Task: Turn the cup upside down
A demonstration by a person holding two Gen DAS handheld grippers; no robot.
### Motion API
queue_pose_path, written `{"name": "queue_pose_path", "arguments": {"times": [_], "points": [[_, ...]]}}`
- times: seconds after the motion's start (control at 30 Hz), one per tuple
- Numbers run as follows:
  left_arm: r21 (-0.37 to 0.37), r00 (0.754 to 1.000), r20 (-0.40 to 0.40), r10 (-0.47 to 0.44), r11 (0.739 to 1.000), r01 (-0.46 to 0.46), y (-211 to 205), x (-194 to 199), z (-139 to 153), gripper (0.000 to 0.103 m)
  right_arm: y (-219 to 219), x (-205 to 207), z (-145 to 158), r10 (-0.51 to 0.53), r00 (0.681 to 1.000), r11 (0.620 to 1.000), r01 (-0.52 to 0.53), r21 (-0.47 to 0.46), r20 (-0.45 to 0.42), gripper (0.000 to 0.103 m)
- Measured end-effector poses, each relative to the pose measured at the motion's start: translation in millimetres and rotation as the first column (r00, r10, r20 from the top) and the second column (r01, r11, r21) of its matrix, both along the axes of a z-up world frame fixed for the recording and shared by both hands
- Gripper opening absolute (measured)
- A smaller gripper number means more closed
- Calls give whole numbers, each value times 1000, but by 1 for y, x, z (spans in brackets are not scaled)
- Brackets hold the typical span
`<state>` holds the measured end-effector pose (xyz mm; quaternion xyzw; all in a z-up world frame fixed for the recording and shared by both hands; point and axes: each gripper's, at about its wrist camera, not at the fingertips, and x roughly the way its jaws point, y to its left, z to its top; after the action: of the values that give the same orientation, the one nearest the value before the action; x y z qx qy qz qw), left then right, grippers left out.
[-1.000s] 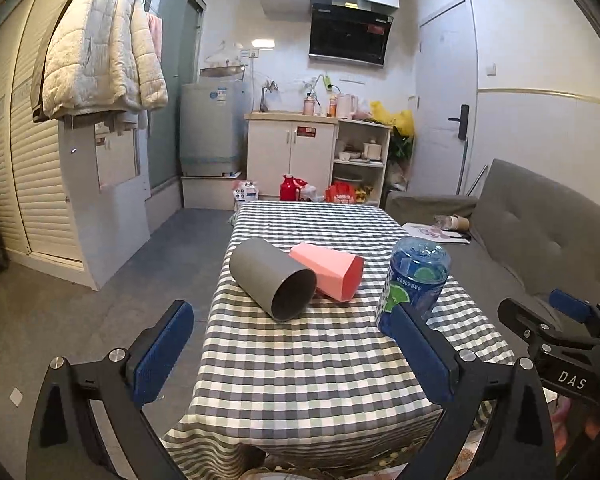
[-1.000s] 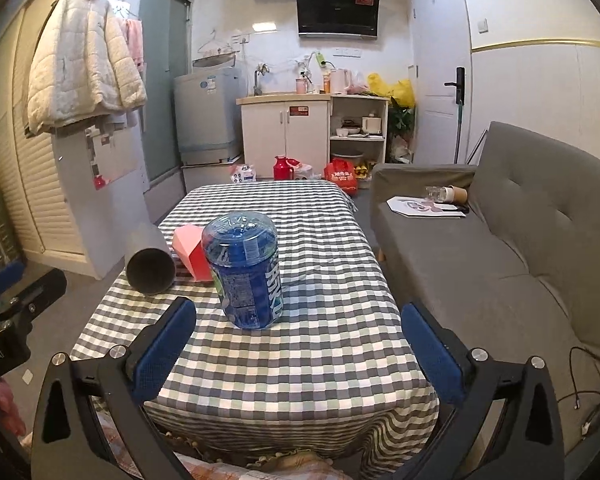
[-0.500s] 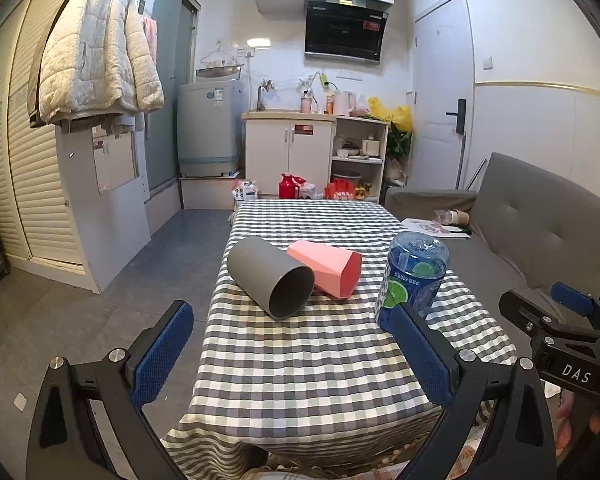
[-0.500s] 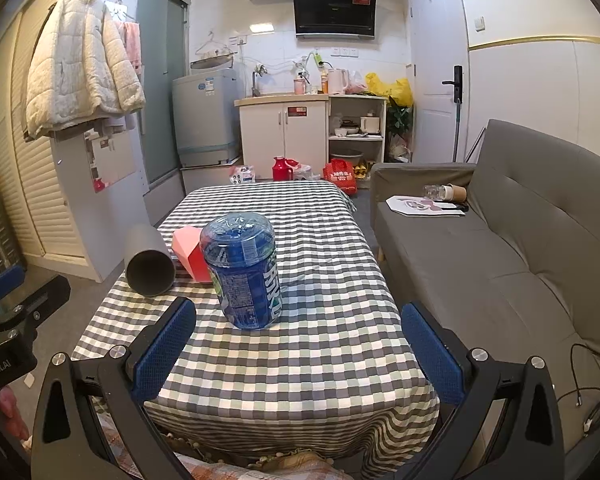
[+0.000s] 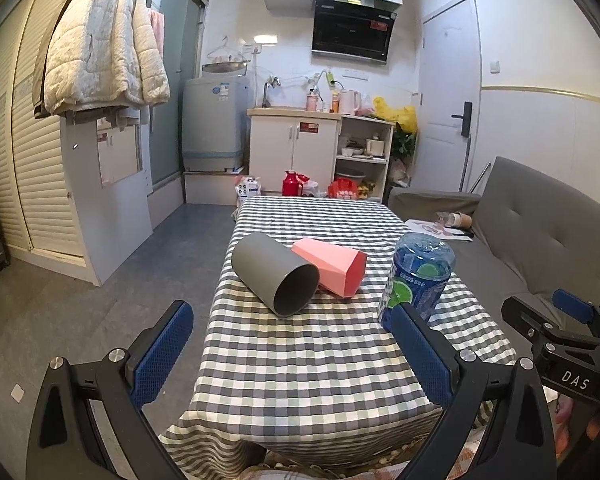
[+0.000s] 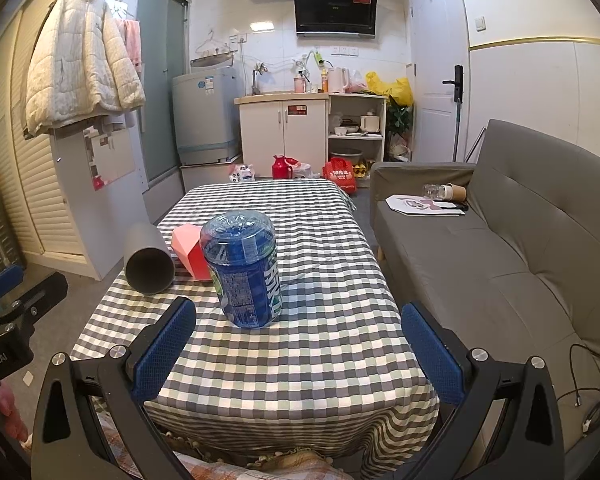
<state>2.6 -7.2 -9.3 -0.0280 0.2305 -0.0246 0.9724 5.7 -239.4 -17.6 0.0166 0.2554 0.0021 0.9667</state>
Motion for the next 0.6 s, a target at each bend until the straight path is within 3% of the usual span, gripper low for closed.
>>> {"name": "queue_pose_path", "arguments": {"times": [0.6], "points": [[-2,1000,5,-4,1000,4,1,-1,1,103,1,1,-2,-1,1000,1000,1,-2,-4,103]]}}
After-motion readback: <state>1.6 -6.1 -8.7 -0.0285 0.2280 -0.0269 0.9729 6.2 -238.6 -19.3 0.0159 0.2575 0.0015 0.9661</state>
